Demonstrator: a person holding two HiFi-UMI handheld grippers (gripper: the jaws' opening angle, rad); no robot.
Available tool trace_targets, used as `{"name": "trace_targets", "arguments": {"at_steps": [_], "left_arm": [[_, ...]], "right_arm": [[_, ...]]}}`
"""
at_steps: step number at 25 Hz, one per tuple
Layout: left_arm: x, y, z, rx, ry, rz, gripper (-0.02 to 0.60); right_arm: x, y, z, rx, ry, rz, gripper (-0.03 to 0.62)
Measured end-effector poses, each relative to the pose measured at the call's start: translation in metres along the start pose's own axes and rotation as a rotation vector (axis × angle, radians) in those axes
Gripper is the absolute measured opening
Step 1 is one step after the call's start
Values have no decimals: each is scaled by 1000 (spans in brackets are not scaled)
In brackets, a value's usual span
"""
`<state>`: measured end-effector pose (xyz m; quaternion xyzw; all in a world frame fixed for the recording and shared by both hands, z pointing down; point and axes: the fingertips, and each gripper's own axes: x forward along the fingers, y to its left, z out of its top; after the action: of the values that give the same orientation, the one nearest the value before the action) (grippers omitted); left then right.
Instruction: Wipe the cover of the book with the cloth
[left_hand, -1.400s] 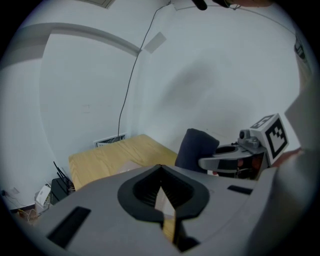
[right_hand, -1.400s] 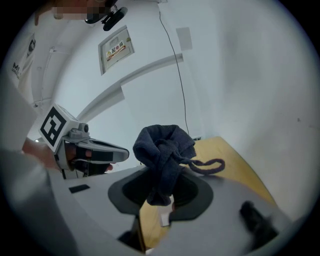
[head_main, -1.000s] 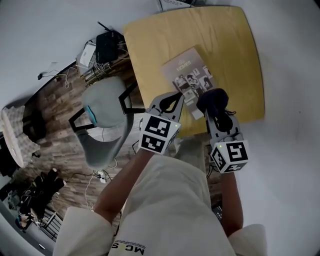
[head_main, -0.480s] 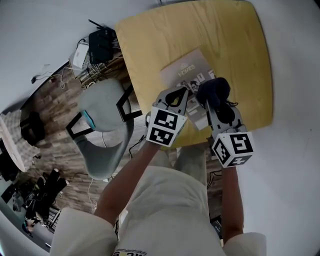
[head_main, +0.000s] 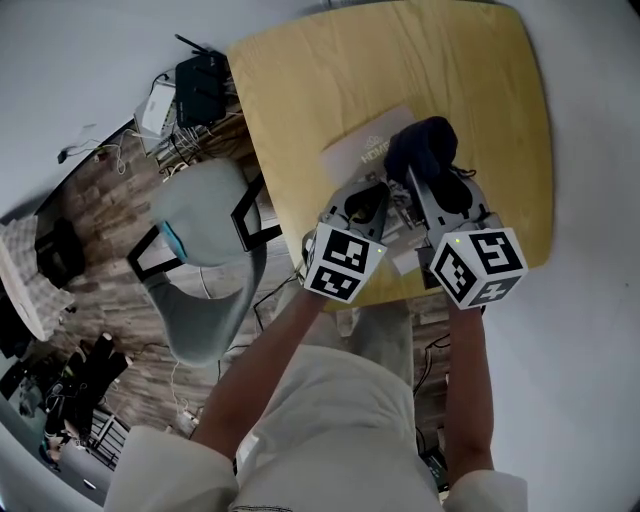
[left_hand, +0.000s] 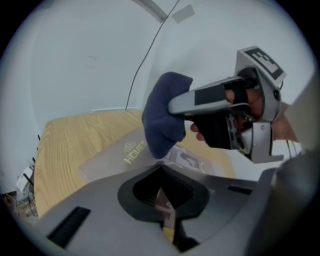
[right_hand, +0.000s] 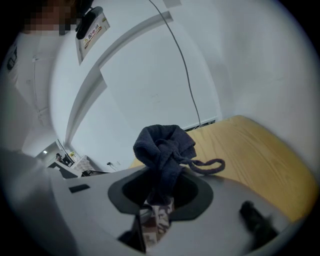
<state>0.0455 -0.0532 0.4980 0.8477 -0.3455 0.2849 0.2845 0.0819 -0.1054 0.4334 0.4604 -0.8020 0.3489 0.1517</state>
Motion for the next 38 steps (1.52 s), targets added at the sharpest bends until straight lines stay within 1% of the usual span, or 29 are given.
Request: {"name": "trace_targets", "arguments": {"at_steps": [2,4,6,8,11,13,14,15,18,19,20,24,26,29,38], "left_arm": [[0,3,1,-64,-4,-26,10],[1,4,1,-95,2,-37,10],[0,4,0,-101,6,-35,9],[0,6,0,-113,6,-23,10],[1,7,0,-106,-1,-14,9],[0,6,0,-100,-6,-20,11],[0,6,1,-110,-8,-23,11],[-1,8,1,-140,-13,-23,9],[-1,19,1,-309,-39,-13,11],[-1,21,1,-340,-42,-6,10],[-1,22,1,-346,-41,7,9],[-1,20,2,-306,-52,59,10],[-3,22,1,-316,-67,76,9],[-4,25,-1,-317,-70,103,10],[-4,21,-1,-298,-74,121,10]], "right_arm": [[17,3,3,25,25,44,104],[32,3,-3,39,82,70,104],[42,0,-13,17,145,64,104],[49,-2,-21,14,185,72,104],[63,-3,-32,45,213,104,104],[68,-6,-35,40,228,94,104],[69,-8,-34,36,233,86,104],[69,-9,-33,31,238,79,104],[67,-10,-35,4,249,54,104],[64,-11,-37,3,252,44,104],[61,-13,-38,12,253,35,106],[45,-23,-46,63,250,8,106],[37,-26,-53,76,246,5,106],[24,-31,-65,87,252,0,106],[-21,-48,-94,137,266,-60,107]]}}
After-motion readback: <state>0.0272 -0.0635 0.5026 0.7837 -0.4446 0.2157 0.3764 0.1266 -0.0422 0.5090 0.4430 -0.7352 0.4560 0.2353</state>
